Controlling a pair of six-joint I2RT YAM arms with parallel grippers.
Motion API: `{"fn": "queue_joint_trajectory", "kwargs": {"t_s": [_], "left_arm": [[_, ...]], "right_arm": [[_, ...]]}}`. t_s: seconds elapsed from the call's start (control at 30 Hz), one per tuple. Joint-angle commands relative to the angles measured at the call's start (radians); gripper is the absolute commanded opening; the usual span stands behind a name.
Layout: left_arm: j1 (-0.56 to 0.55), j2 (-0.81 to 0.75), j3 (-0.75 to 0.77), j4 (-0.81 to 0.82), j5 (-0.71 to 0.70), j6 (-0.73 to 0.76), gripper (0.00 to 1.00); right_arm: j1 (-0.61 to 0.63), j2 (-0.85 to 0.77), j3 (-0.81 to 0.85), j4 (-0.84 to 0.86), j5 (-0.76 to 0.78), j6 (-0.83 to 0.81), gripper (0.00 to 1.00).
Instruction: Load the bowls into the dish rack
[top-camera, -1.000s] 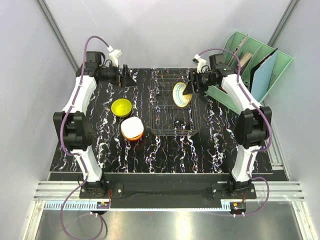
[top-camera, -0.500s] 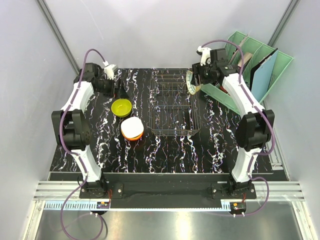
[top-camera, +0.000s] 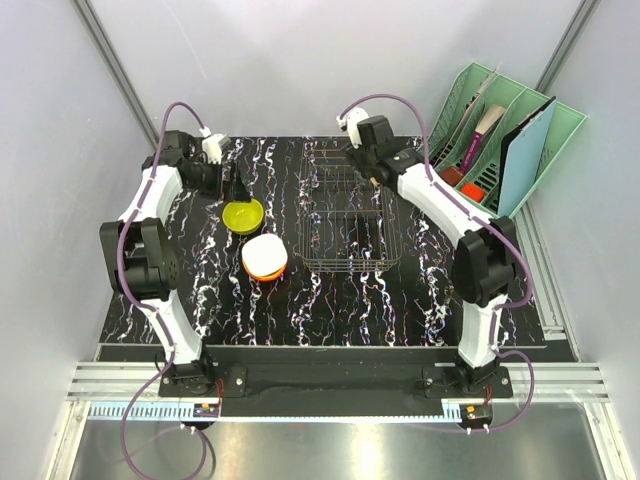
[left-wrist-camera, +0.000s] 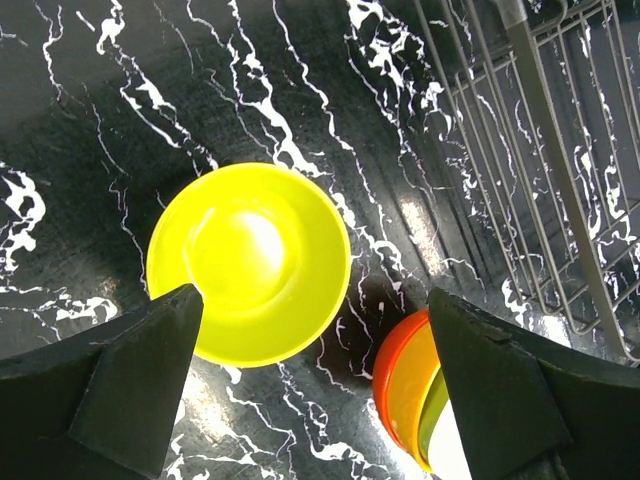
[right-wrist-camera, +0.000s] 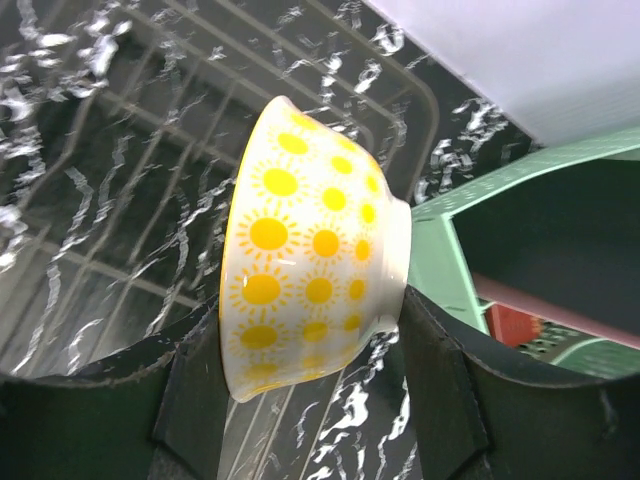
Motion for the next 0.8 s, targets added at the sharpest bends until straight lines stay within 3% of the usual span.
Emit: {"fn": "queue_joint_trajectory", "kwargs": {"t_s": [0.0, 0.23, 0.77], "left_arm": [[0.018, -0.038, -0.010, 0.013, 0.005, 0.036, 0.99], [0.035, -0.030, -0.044, 0.013, 0.018, 0.062, 0.99], [0.061, -0.007, -0.081, 0.013, 0.034, 0.104, 0.99]], "right_arm": [[0.015, 0.007, -0.001, 0.154, 0.199, -0.057, 0.00], [0.046, 0.033, -0.011, 0.198, 0.284, -0.096, 0.00], [0.101, 0.093, -0.070, 0.215, 0.292, -0.086, 0.00]]}}
